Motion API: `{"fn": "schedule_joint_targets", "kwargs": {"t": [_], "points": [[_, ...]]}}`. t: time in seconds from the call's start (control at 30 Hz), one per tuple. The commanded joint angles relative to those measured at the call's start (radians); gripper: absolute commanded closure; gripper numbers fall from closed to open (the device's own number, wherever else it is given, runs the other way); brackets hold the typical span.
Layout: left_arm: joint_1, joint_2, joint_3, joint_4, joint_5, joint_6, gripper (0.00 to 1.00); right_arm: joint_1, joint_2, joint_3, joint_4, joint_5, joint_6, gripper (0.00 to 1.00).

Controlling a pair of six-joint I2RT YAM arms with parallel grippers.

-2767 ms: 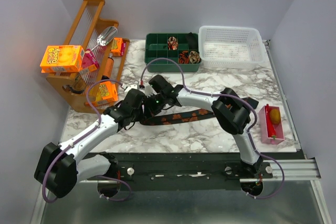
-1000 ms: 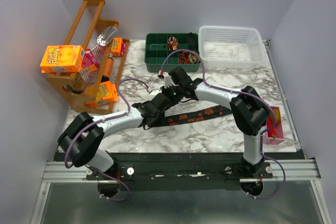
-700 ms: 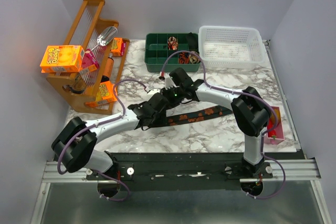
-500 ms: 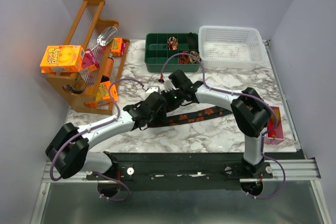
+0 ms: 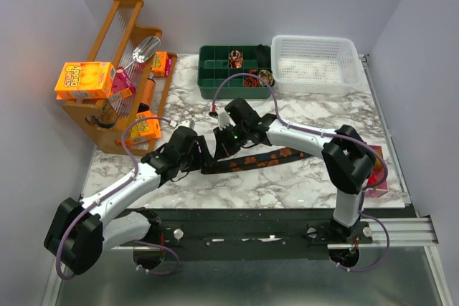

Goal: Roll the ties
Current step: Roll the tie at the center of the board.

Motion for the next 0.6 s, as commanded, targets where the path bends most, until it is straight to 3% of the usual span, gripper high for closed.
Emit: {"fn": "schedule_joint_targets", "kwargs": {"t": [0.0, 0.4, 0.57], "points": [[0.071, -0.064, -0.041, 0.030, 0.098, -0.001, 0.29, 0.020, 0.053, 0.006, -0.025, -0.029, -0.014, 1.00], [0.211, -0.099, -0.173, 0.168, 0.276, -0.018, 0.25, 0.020, 0.137, 0.047, -0.030, 0.040, -0.029, 0.99], [0.234, -0.064, -0.259, 0.323, 0.333, -0.056, 0.25, 0.020, 0.153, 0.046, -0.034, 0.058, -0.028, 1.00]]}}
